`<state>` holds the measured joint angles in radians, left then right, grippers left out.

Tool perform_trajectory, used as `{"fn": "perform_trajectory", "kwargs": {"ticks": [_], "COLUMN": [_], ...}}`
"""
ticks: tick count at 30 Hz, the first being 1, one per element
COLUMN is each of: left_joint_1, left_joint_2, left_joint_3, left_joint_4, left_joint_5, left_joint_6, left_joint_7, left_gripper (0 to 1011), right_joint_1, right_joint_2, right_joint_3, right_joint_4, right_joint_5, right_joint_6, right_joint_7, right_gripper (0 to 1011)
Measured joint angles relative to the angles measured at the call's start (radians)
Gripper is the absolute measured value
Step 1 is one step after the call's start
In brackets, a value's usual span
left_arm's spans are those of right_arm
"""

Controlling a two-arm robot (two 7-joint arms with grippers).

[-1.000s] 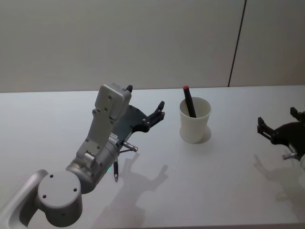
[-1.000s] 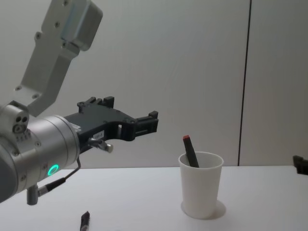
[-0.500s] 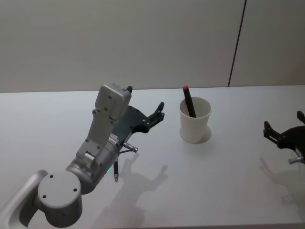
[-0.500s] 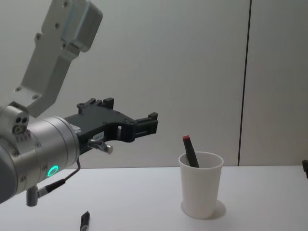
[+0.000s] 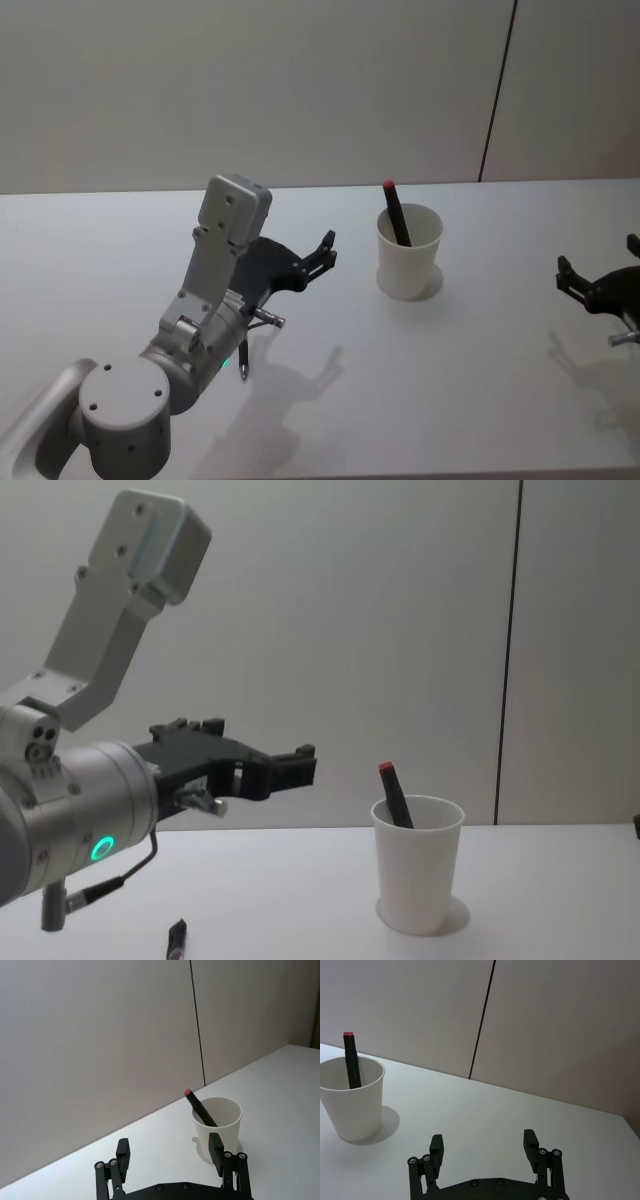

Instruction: Place the pen into the pen holder.

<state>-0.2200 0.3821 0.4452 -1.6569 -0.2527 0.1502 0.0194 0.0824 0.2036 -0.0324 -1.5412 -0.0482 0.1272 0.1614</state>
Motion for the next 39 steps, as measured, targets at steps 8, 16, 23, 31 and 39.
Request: {"fn": "perform_trajectory", "kwargs": {"ticks": [8, 16, 23, 31, 39], "left_joint_1": [0.012, 0.020, 0.026, 0.034, 0.039], "left_joint_2": [-0.005, -0.013, -0.020, -0.029, -0.037], "left_joint_3": [-0.006, -0.010, -0.015, -0.019, -0.022], "left_joint_4": [-0.017, -0.019, -0.011, 0.013, 0.049], "left_joint_5": [-0.046, -0.087, -0.121, -0.154, -0.177], "left_joint_6": [0.098, 0.166, 0.223, 0.285, 0.321], "left_joint_7": [0.042, 0.076, 0.098, 0.120, 0.139], "left_gripper": [1000, 1000, 1000, 1000, 1000], "right_joint_1": [-0.002, -0.003, -0.003, -0.004, -0.004], "right_joint_2": [0.001, 0.001, 0.002, 0.002, 0.002], "right_joint_3": [0.001, 0.001, 0.001, 0.001, 0.001], "right_joint_4": [-0.002, -0.003, -0.003, -0.003, -0.003], "right_joint_5": [-0.001, -0.001, -0.001, -0.001, -0.001], "right_joint_6": [0.001, 0.002, 0.002, 0.002, 0.002], "right_joint_7": [-0.001, -0.001, -0.001, -0.001, -0.001], "right_gripper": [1001, 1001, 1001, 1001, 1001]}}
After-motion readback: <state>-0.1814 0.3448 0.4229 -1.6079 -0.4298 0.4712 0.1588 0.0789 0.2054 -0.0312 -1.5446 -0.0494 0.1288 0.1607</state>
